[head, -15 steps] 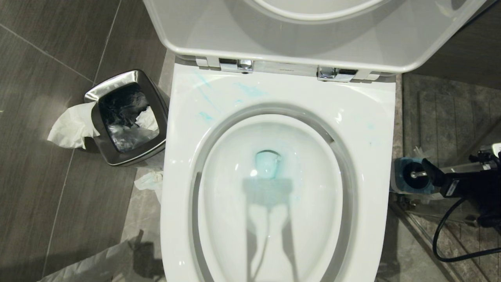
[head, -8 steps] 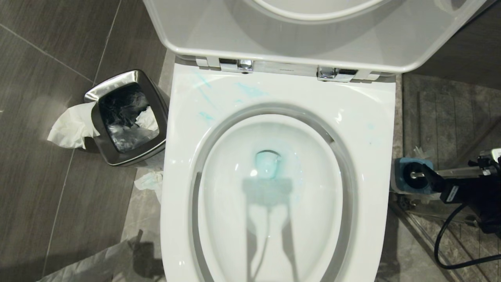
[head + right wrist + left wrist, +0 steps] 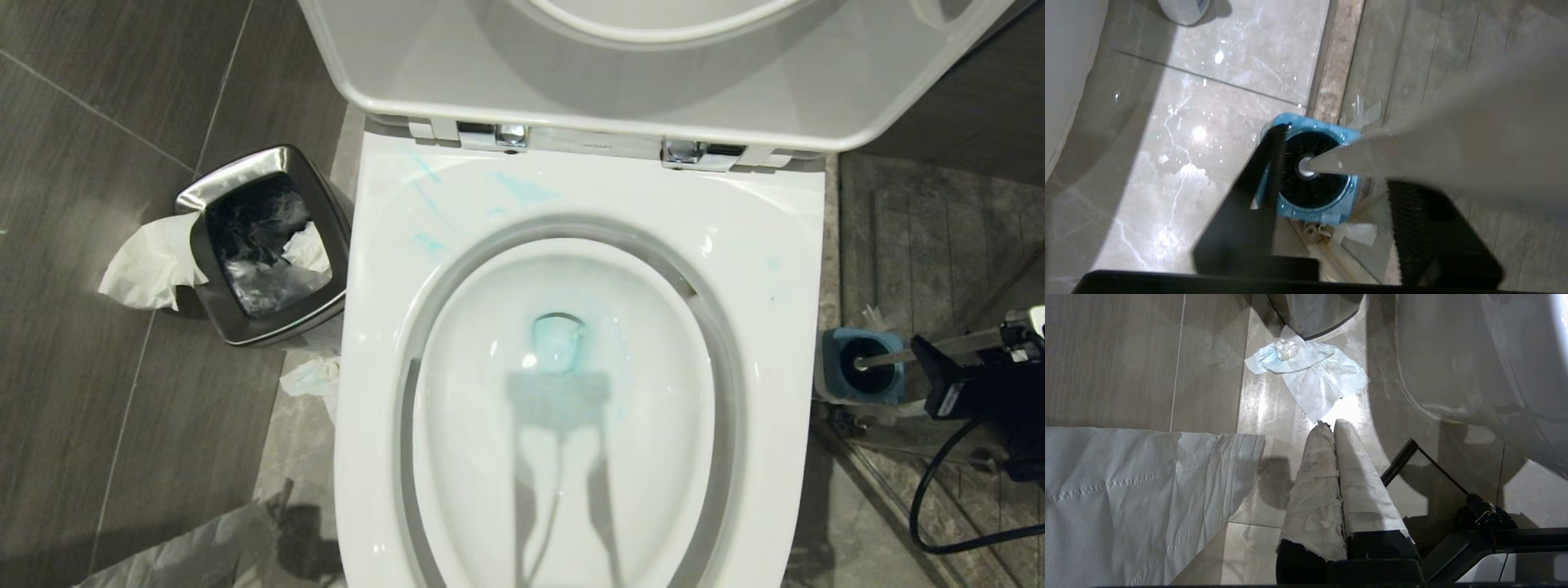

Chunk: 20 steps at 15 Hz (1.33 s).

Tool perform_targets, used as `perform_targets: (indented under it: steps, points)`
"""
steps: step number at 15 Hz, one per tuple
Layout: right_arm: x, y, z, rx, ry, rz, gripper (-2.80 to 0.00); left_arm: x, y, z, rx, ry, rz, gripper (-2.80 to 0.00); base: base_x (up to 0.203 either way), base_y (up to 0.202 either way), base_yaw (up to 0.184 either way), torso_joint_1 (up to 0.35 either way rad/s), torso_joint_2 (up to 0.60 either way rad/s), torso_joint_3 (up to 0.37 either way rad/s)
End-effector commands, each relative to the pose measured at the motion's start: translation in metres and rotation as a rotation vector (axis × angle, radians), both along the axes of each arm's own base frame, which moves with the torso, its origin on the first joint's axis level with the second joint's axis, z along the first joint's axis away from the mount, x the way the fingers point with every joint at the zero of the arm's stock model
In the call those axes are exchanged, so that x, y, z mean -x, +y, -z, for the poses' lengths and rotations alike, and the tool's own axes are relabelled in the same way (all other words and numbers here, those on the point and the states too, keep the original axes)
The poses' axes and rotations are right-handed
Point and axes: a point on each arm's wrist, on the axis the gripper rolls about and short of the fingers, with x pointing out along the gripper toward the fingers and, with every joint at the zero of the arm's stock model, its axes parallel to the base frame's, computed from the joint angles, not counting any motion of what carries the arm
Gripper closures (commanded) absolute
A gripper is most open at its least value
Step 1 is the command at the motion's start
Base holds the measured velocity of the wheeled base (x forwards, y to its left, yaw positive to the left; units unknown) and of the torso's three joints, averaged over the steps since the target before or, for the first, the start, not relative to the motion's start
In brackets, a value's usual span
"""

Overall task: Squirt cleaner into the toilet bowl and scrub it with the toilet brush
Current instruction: Scrub the toilet bowl

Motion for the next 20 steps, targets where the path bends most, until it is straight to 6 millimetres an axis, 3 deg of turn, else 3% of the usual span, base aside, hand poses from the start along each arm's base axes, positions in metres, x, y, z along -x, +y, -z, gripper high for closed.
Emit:
perform_targets:
  steps: [1, 10, 16, 17, 20]
  points:
    - [0.000, -0.001, -0.002, 0.009, -0.014, 0.006, 0.00, 0.000, 0.000, 0.000, 0.000, 0.003, 0.001, 0.00, 0.000, 0.000, 0.000, 0.000, 0.00, 0.000]
    - [0.010, -0.004, -0.002, 0.007, -0.006, 0.025, 0.00, 0.000, 0.000, 0.000, 0.000, 0.003, 0.001, 0.00, 0.000, 0.000, 0.000, 0.000, 0.00, 0.000]
    - [0.050, 0.006, 0.006, 0.012, 0.050, -0.021, 0.00, 0.000, 0.000, 0.000, 0.000, 0.003, -0.001, 0.00, 0.000, 0.000, 0.000, 0.000, 0.00, 0.000]
    - [0.056, 0.007, 0.007, 0.012, 0.058, -0.022, -2.80, 0.000, 0.000, 0.000, 0.000, 0.003, 0.001, 0.00, 0.000, 0.000, 0.000, 0.000, 0.00, 0.000]
    - [0.061, 0.008, 0.005, 0.008, 0.048, -0.011, -2.80, 0.000, 0.000, 0.000, 0.000, 0.003, 0.001, 0.00, 0.000, 0.000, 0.000, 0.000, 0.00, 0.000]
